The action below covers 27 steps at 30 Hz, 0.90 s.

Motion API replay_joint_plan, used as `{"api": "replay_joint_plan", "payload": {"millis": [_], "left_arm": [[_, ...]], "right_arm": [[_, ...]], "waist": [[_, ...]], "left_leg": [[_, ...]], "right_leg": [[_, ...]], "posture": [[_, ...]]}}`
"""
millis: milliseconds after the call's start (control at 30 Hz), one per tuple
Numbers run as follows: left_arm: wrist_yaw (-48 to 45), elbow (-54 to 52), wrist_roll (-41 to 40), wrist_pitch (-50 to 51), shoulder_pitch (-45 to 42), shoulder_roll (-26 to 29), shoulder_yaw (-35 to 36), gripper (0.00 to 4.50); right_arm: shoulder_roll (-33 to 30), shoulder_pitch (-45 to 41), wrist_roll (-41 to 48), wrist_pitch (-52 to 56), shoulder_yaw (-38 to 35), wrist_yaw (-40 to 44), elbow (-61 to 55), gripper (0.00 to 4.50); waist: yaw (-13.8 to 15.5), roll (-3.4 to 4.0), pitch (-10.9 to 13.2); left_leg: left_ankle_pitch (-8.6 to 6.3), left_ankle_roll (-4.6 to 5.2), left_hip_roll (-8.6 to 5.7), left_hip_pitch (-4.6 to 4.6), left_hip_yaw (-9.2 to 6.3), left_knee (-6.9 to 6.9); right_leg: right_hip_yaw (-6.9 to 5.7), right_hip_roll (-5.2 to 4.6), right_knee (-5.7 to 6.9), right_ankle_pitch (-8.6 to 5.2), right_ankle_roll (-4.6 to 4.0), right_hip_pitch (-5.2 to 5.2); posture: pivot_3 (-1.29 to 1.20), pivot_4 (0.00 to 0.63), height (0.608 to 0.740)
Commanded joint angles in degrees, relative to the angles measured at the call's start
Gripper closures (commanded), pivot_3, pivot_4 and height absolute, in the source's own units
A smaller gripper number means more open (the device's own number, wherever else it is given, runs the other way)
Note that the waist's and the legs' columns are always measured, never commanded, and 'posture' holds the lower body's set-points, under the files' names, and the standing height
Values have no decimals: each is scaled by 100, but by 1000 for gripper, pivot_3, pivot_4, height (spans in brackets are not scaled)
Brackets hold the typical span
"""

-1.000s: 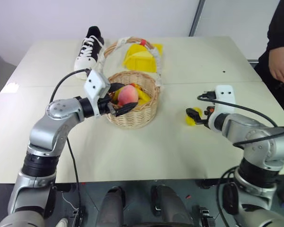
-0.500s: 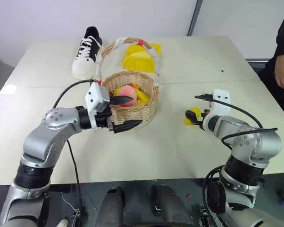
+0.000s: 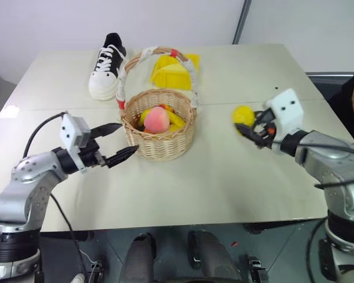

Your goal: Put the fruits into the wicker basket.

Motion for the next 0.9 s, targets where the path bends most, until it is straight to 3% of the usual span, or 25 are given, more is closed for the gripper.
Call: {"api": "replay_joint_plan", "payload": {"millis": [33,167,267,533,567,667,900], "left_arm": [[-66,26,1,-337,127,88,319,0],[66,42,36,-424,107,14,246,0],[155,-54,30,-450,140,-31,190,0],[407,-343,-45,-403,136,-183,83,0],[417,-345,-46,-399,135,-196,78,0],[417,-315,-47,-400,128,-206,78,0],[423,-184,30,-415,-42,-219,-70,0]], "right_arm": [[449,-646,291,-738,595,368,-113,1751],[1413,-1626,-374,-720,1584,-405,875,1751],[1755,-2003,-1071,-987,2060,-916,1682,1751],[2303,-2247,-1470,-1549,2009,-1195,2609,1751],[2335,-2231,-1448,-1542,1978,-1183,2537,1181],[2384,-2155,-1342,-1472,1886,-1103,2340,61],[2363,-1767,-1270,-1704,1711,-1024,1703,61]], "waist": [[-66,0,0],[-83,-2,-1],[-39,-11,-6],[-33,-11,-6],[-38,-11,-6],[-58,-10,-6],[-57,-10,-6]], "left_leg": [[0,0,0,2,0,1],[4,-7,-1,5,-1,13],[6,-10,-2,2,-3,14],[6,-10,-6,-13,3,2],[6,-10,-4,-13,2,0],[6,-10,-2,-10,-1,-1],[6,-10,-3,-8,-1,2]], "right_leg": [[0,0,3,0,-4,0],[2,-1,6,14,-44,1],[2,-4,5,24,-64,2],[3,-12,-3,31,-32,-11],[3,-9,-1,31,-32,-13],[2,-5,7,30,-32,-14],[2,-5,10,30,-32,-13]], "posture": [[0,150,740],[0,150,740],[0,150,740],[0,150,740],[0,150,740],[0,150,740],[0,150,740]]}}
